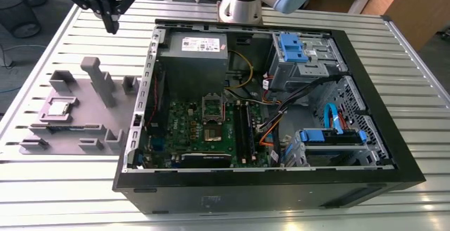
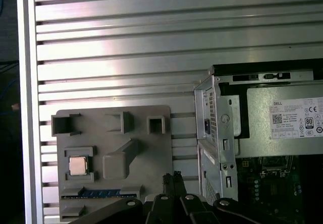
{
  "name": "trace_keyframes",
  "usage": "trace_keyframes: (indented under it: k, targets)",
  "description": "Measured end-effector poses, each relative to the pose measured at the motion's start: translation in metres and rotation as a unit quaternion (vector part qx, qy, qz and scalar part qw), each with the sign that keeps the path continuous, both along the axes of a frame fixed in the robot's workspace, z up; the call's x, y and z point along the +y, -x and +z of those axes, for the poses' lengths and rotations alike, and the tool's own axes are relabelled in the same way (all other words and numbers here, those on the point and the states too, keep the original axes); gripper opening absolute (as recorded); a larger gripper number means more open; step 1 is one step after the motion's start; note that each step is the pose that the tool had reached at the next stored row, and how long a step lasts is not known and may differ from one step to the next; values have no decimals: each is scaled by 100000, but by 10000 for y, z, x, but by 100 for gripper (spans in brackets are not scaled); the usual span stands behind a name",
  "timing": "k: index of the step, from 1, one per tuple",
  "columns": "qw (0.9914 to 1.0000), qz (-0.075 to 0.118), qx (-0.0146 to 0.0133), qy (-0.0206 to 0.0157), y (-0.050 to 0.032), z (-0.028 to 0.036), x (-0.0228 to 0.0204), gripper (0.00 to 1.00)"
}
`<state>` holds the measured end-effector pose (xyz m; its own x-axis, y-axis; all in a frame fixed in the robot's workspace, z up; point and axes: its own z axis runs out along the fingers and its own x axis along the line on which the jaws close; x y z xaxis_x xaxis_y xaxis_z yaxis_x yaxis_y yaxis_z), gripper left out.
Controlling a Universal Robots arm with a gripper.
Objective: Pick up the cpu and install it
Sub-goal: 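Reach for the cpu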
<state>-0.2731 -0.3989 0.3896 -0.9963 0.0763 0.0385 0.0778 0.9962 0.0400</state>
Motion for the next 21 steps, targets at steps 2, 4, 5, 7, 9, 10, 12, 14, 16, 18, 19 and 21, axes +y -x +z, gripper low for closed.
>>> trace_keyframes:
  k: [2,4,5,7,9,10,12,14,16,18,19,21]
  targets:
    - [100000,9,2,1,2,0,0,11]
    - [100000,0,2,1,15,0,0,11]
    - [100000,0,-1,-3,24,-1,0,11]
    - [100000,0,1,1,44,-1,0,11]
    - [100000,1,4,4,69,-2,0,11]
    - [100000,2,5,2,82,-2,0,11]
    - [100000,3,3,2,112,-3,0,11]
    - [100000,4,1,1,143,-4,0,11]
    - [100000,4,-2,0,177,-5,0,11]
    - [100000,0,-8,-2,215,-6,0,11]
    - [100000,-1,-6,0,231,-6,0,11]
    - [100000,1,-12,-4,261,-7,0,11]
